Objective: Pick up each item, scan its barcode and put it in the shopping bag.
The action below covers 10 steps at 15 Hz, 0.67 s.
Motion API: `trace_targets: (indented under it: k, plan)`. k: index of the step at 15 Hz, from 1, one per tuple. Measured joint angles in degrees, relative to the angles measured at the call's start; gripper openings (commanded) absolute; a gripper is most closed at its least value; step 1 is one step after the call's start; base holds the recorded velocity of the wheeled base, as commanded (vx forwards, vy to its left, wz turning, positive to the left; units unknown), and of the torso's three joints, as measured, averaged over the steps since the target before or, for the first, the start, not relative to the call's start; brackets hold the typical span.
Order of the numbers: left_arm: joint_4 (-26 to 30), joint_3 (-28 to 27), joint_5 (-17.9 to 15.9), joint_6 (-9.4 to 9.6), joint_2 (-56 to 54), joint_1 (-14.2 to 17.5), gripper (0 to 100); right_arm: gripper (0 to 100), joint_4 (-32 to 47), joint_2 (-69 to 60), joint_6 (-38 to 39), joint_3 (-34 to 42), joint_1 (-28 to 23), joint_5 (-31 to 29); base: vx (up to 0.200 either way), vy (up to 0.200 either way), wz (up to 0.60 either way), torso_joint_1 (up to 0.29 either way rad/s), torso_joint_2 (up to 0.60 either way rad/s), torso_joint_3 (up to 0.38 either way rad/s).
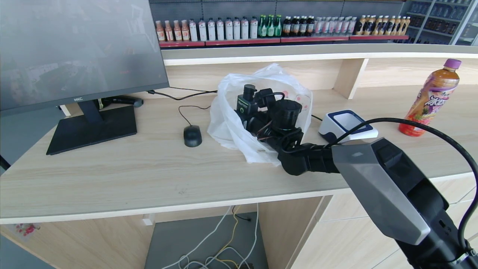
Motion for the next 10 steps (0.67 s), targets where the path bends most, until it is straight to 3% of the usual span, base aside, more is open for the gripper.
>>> trace_targets:
  k: [8, 9, 10]
  plan:
    - [0.00, 0.00, 0.02, 0.00, 0.00, 0.00, 100, 0, -0.33, 0.00, 0.02, 0.00, 0.49, -0.40, 0.000, 0.000, 0.00, 0.000, 0.00, 0.000]
    - [0.00, 0.00, 0.02, 0.00, 0.00, 0.00, 100, 100, -0.40, 0.00, 0.02, 0.00, 0.71, -0.51, 0.000, 0.000, 0.00, 0.000, 0.00, 0.000]
    - [0.00, 0.00, 0.00, 0.00, 0.00, -0.05, 100, 100, -0.40, 0.02, 0.00, 0.00, 0.85, -0.51, 0.000, 0.000, 0.00, 0.000, 0.00, 0.000]
